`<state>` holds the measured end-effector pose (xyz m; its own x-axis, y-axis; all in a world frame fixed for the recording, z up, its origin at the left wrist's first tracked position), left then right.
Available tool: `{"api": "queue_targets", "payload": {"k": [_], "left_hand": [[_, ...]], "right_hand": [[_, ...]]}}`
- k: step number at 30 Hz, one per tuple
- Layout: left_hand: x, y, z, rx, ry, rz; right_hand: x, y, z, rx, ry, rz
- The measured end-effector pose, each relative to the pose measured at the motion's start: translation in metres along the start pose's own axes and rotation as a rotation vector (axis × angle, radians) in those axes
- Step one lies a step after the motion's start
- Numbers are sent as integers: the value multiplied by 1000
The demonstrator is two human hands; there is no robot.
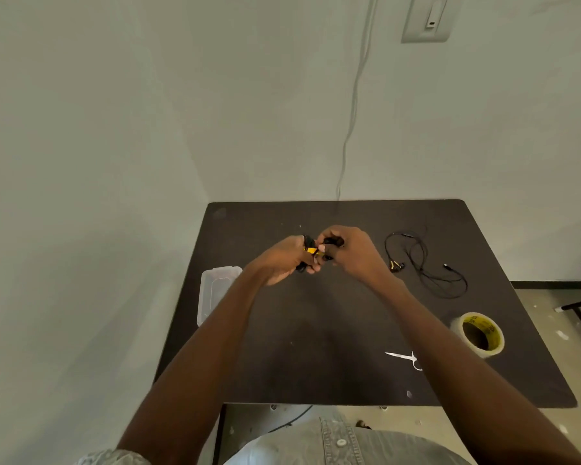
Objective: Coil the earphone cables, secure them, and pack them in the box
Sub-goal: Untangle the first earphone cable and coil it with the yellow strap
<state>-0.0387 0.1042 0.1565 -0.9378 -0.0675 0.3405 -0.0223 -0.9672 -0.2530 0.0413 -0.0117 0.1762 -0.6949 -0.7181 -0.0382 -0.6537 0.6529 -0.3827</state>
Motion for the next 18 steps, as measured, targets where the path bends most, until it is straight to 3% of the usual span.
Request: {"api": "queue_targets", "payload": {"k": [5,9,15,18], "left_hand": [[6,4,-14,-69,-112,-108],[13,6,-20,-19,-165,-210],[14,7,-28,-12,-197,-276],[14,6,-32,81,-199,-236]], "right_hand": [[14,8,14,-36,-15,14],[18,9,22,-84,47,-115],[21,14,14,148,0,-210],[22,14,14,31,38,-223]]}}
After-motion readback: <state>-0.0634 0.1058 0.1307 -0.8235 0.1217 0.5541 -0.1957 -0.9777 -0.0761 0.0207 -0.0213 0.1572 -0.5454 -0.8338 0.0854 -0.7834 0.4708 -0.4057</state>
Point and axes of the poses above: each hand's wrist, its own x-axis away from the middle knuckle, its own y-axis out of the palm, z = x × y, the point moved 4 cm from there along -x, towards the middle knuckle, and after that the axes turned 15 degrees about -x, right-handed, at the moved point
